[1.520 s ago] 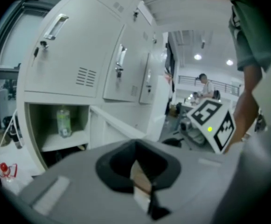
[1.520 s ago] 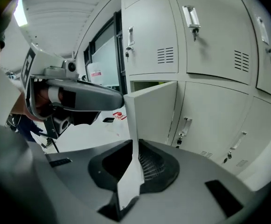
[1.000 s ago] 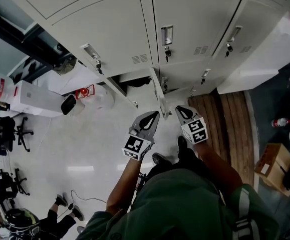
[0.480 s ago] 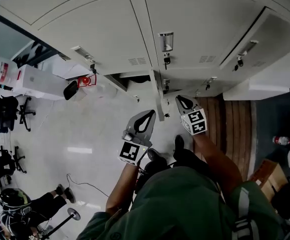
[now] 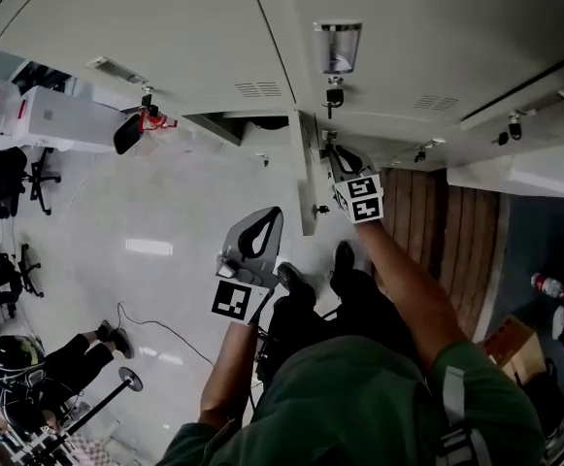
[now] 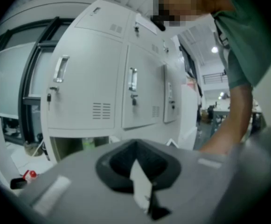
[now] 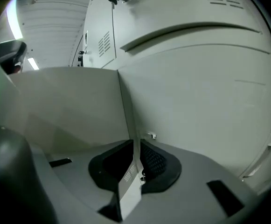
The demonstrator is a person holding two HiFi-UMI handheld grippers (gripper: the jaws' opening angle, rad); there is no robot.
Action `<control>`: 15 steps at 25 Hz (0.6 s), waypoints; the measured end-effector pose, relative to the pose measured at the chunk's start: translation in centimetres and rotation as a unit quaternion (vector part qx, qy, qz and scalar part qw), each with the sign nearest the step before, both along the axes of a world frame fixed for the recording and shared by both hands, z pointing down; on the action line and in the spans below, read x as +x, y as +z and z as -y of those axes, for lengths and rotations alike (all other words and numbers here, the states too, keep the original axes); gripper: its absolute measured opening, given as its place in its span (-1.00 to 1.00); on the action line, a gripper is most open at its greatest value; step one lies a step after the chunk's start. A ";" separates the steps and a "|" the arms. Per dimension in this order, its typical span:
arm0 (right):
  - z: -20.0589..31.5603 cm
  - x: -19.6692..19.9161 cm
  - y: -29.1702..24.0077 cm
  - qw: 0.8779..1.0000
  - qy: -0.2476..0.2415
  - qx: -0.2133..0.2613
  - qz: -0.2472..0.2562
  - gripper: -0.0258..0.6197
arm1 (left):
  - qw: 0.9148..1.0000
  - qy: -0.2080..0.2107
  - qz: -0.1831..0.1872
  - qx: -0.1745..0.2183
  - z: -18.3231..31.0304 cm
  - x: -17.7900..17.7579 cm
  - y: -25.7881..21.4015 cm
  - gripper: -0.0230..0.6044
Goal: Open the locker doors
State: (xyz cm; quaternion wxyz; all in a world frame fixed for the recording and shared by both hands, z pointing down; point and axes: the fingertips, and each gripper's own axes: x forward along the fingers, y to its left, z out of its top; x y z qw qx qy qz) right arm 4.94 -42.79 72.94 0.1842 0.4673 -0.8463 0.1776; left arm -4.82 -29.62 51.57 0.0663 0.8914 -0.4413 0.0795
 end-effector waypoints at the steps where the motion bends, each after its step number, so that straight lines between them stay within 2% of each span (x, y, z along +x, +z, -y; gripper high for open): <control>1: 0.6 -0.2 0.8 1.000 0.003 0.001 -0.003 -0.85 | 1.000 -0.004 0.002 -0.005 -0.2 -0.3 0.5 -0.96; 8: 3.9 -1.0 4.4 0.999 0.025 0.018 -0.035 -0.85 | 0.999 -0.006 0.018 -0.030 -1.6 -1.7 3.2 -0.96; 15: 5.1 -1.8 4.5 0.996 0.008 0.059 -0.061 -0.85 | 0.999 0.014 0.022 -0.034 -1.7 -1.8 4.0 -0.96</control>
